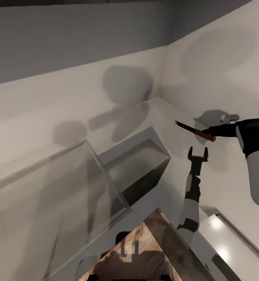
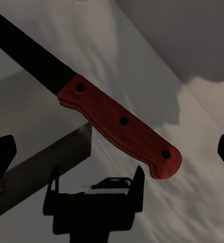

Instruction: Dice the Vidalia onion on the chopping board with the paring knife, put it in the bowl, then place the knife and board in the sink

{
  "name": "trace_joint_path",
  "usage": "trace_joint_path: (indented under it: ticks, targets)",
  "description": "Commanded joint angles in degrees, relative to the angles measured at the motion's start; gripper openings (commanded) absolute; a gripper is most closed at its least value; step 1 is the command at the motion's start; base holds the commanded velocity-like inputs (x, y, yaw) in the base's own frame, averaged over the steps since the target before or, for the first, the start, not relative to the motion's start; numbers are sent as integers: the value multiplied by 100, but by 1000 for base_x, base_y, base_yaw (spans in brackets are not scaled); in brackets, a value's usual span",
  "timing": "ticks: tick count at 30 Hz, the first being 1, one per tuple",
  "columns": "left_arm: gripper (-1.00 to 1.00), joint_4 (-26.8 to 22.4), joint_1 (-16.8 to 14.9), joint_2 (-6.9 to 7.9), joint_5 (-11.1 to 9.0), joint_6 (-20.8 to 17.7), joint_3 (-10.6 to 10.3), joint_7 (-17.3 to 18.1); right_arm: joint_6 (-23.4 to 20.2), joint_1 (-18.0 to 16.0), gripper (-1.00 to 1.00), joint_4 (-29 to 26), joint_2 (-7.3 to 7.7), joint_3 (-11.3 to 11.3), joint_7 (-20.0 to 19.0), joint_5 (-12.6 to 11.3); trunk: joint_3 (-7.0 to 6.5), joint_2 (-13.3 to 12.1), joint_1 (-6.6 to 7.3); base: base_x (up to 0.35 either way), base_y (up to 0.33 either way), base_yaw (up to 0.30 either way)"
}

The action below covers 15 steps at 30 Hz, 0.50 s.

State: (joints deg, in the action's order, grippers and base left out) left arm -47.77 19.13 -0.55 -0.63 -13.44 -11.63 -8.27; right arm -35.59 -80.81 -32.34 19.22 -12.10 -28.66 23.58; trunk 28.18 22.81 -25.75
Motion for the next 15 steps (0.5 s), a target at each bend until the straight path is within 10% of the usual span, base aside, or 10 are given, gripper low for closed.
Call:
trace_joint_path:
  ticks: [1, 15]
  targets:
    - [100, -15, 3, 3, -7, -36, -15, -34, 39, -5, 100, -7, -1, -29, -52, 63, 14, 10, -3, 0, 0, 0]
    - [100, -13, 3, 3, -7, -36, -14, -34, 166, -5, 100, -3, 3, -28, -52, 60, 52, 10, -3, 0, 0, 0]
